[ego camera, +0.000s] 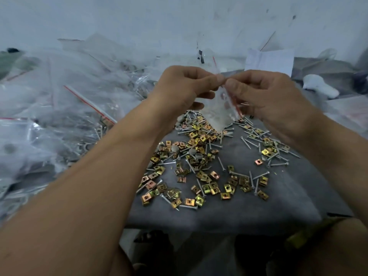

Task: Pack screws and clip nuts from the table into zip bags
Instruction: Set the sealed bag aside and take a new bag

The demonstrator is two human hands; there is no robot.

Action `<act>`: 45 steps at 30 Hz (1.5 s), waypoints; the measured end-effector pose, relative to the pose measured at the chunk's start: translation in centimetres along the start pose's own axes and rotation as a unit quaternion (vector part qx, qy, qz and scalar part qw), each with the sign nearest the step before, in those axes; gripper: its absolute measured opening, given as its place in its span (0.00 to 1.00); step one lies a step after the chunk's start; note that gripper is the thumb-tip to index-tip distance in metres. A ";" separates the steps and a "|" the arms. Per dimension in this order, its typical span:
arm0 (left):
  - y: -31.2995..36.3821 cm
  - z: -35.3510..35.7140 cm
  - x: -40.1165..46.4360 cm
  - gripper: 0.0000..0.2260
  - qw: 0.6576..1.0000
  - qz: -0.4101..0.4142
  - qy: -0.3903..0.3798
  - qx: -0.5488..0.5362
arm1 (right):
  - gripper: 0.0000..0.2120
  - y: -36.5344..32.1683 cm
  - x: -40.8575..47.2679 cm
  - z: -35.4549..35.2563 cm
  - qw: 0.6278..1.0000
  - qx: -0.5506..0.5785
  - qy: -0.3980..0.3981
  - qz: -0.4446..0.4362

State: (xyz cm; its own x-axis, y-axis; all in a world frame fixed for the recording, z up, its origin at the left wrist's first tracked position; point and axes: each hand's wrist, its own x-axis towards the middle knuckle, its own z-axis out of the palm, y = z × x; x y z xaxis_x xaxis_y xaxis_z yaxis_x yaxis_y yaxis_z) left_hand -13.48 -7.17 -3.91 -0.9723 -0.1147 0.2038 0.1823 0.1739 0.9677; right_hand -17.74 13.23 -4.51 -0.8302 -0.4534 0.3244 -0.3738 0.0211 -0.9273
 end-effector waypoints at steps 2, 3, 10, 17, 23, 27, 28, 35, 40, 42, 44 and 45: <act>0.1 0.1 0.0 0.17 1.000 0.012 -0.001 -0.005 | 0.12 0.1 0.1 0.1 1.000 0.026 -0.006 -0.003; 0.1 0.1 -0.1 0.17 1.000 0.016 -0.002 -0.006 | 0.12 0.1 0.2 0.2 0.999 0.041 -0.005 -0.004; 0.4 0.3 -0.3 0.15 0.999 0.005 -0.018 -0.040 | 0.06 0.4 0.5 0.4 0.992 0.127 -0.013 0.000; 0.6 0.9 -0.6 0.12 1.000 -0.005 -0.001 -0.025 | 0.03 -0.2 0.2 1.1 0.961 -0.204 0.126 -0.141; 0.5 1.0 -0.7 0.15 0.998 0.042 -0.033 -0.014 | 0.03 -0.7 -0.3 1.9 0.930 -0.298 0.143 -0.162; 0.4 1.1 -0.8 0.22 0.997 0.064 0.000 0.033 | 0.04 -1.1 0.0 1.3 0.907 -0.322 0.195 -0.187; 0.2 1.1 -0.9 0.27 0.995 0.071 0.007 0.064 | 0.04 -1.2 0.0 1.1 0.897 -0.350 0.178 -0.203; 0.2 1.4 -1.0 0.14 0.950 0.063 0.044 0.304 | 0.05 -1.3 0.7 1.4 0.822 -0.480 0.147 -0.268; 0.3 0.7 -1.2 0.08 0.986 0.052 0.097 0.126 | 0.17 0.0 0.2 2.7 0.880 -0.422 0.126 -0.179; 0.4 0.1 -1.0 0.13 0.987 0.057 0.122 0.086 | 0.18 0.3 0.3 2.7 0.889 -0.413 0.151 -0.127; 0.2 -0.2 -1.0 0.16 0.986 0.048 0.115 0.108 | 0.14 0.4 0.4 2.2 0.899 -0.381 0.194 -0.097; 0.1 -0.2 -1.0 0.16 0.986 0.042 0.104 0.125 | 0.12 0.3 0.5 1.9 0.910 -0.348 0.209 -0.082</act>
State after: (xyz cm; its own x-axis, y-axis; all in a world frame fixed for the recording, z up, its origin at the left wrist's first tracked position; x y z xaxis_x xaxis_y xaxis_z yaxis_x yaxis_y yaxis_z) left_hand -12.48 -7.21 -4.01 -0.8999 -0.2825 0.3322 0.1934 0.4243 0.8846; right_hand -17.49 11.29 -5.03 -0.7695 -0.1253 0.6263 -0.5578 0.6096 -0.5633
